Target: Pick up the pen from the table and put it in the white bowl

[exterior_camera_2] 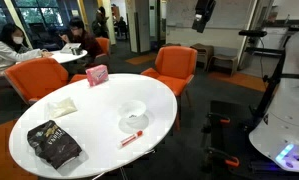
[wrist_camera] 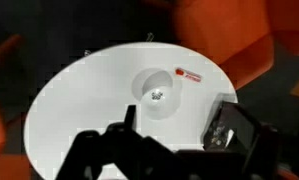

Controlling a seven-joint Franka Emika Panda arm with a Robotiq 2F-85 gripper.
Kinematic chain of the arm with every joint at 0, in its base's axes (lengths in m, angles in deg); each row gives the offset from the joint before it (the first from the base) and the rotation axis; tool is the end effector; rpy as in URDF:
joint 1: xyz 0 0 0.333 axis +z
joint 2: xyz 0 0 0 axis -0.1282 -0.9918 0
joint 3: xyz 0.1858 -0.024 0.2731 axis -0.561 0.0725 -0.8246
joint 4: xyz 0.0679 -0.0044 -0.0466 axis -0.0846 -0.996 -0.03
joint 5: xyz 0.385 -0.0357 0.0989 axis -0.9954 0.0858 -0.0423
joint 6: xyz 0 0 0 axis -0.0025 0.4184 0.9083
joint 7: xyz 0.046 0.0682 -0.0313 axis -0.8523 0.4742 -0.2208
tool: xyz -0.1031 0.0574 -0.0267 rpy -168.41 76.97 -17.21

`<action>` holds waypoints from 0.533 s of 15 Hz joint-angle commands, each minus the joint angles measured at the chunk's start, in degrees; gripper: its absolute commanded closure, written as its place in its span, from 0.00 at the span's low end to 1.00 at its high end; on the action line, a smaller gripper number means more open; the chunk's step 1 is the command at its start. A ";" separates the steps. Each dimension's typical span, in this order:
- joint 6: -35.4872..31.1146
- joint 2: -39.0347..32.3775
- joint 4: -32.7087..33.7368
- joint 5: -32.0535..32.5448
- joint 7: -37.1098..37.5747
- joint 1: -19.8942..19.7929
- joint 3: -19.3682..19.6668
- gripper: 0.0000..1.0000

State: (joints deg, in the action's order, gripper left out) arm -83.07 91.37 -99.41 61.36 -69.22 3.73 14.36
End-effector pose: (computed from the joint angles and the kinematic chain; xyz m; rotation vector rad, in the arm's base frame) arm 0.2707 -0.0761 0.5248 -2.9351 0.2105 -0.3659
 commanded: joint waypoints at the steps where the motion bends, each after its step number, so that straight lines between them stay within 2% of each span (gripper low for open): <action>1: 0.20 -0.24 0.18 -0.78 -0.73 -0.99 -0.70 0.00; 4: 0.20 -0.24 0.18 -0.78 -0.72 -0.99 -0.70 0.00; 8: 0.02 -5.43 2.22 0.62 -2.85 1.29 -2.49 0.00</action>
State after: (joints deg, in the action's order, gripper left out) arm -83.11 90.56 -99.40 61.36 -69.30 3.97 13.52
